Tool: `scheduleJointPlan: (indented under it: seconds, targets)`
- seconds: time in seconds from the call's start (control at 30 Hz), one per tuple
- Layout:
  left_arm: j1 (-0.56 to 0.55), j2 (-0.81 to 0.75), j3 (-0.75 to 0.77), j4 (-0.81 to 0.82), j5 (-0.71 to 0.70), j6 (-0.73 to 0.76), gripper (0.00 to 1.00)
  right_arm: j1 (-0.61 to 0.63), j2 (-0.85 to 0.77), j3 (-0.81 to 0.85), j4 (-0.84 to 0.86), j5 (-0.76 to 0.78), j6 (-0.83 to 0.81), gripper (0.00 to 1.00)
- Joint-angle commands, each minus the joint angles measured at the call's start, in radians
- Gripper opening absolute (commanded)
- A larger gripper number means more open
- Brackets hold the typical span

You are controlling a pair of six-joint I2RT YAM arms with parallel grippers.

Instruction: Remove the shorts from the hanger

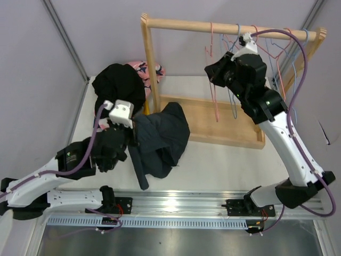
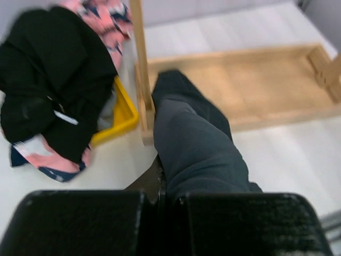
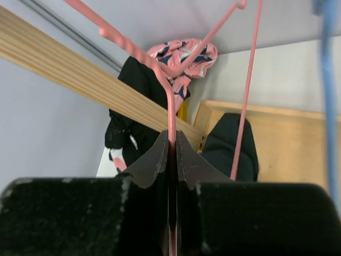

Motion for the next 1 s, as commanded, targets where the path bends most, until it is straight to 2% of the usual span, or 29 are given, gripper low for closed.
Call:
scheduleJointPlan:
  seconds: [0.0,0.1,0.13,0.23,0.27,0.4,0.67,0.87,0.97]
  targets:
    - [0.082,0.026,0.184,0.041,-0.076,0.153,0.0,0.0,-0.145,-0.125,0.044,-0.047,0.048,0.0]
    - [0.181,0.078,0.258,0.039,-0.001,0.216,0.0,0.0,-0.248,-0.239,0.056,-0.063,0.068,0.0]
    - [0.245,0.089,0.272,0.045,0.028,0.228,0.0,0.003,-0.275,-0.263,0.057,-0.063,0.077,0.0]
    - [0.385,0.118,0.31,0.094,0.134,0.279,0.0,0.009,-0.369,-0.346,0.046,-0.063,0.082,0.68]
    - [0.419,0.125,0.341,0.105,0.159,0.293,0.0,0.009,-0.389,-0.366,0.032,-0.054,0.082,0.99]
    - [0.567,0.196,0.447,0.134,0.226,0.337,0.0,0.01,-0.498,-0.417,-0.037,-0.009,0.063,0.99]
    - [0.742,0.386,0.81,0.133,0.3,0.415,0.0,0.007,-0.656,-0.547,-0.092,0.043,0.039,0.99]
    - [0.966,0.633,1.131,0.079,0.416,0.37,0.0,0.006,-0.792,-0.73,-0.082,0.022,0.078,0.99]
    - [1.038,0.743,1.231,0.094,0.508,0.314,0.0,0.006,-0.847,-0.816,-0.059,-0.004,0.095,0.99]
